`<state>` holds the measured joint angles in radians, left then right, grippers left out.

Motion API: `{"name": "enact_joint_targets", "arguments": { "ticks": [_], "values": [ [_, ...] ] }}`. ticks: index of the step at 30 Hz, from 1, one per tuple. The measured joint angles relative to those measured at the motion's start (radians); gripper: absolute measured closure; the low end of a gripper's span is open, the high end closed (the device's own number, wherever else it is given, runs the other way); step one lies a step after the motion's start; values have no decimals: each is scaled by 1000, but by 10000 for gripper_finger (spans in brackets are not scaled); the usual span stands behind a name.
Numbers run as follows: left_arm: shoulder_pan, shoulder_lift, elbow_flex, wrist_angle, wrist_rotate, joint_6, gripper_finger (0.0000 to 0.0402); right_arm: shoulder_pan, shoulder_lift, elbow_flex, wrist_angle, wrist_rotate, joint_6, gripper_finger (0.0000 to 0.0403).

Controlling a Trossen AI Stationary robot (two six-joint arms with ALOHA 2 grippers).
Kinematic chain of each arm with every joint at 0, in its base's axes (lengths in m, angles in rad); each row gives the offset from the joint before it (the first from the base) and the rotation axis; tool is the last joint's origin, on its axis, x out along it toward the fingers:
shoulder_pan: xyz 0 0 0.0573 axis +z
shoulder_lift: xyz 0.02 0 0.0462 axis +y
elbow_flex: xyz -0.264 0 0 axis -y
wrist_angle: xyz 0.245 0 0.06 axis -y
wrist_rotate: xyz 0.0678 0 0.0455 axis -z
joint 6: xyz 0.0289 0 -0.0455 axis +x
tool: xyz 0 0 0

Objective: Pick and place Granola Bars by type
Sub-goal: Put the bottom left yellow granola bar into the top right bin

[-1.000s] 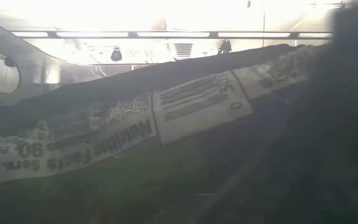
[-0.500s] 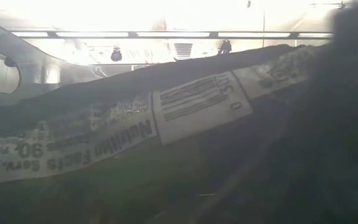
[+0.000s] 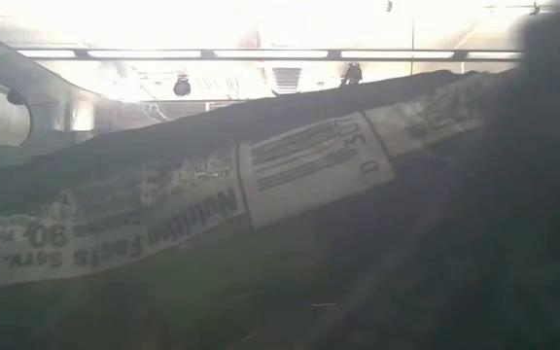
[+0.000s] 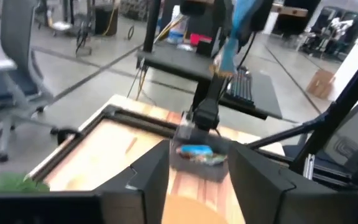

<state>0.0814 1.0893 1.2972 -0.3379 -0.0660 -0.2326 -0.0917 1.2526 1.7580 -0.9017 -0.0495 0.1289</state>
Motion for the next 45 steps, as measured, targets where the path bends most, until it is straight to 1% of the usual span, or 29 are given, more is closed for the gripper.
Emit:
{"name": "enact_joint_targets", "arguments": {
  "ticks": [4,9,11,25,30,35,39,45],
  "values": [
    [0,-34,0,-66,-1,-11,306,-1,-49,0,-129,65,22,379],
    [0,-65,0,-132,-2,-10,378,0,-104,0,-237,77,58,379],
    [0,-74,0,-139,-3,-9,395,0,-119,0,-273,80,80,379],
    [0,-80,-10,-153,-3,-10,401,0,-147,0,-471,76,107,379],
    [0,-80,-10,-153,-3,-12,401,0,-207,0,-487,76,156,379],
    [0,-79,-10,-155,-3,-11,401,0,-264,-11,-552,77,209,379],
    [0,-79,-10,-157,-3,-8,401,0,-308,-47,-593,79,225,379],
    [0,-79,-10,-157,-3,-7,401,0,-388,-180,-605,79,246,379]
  ]
}}
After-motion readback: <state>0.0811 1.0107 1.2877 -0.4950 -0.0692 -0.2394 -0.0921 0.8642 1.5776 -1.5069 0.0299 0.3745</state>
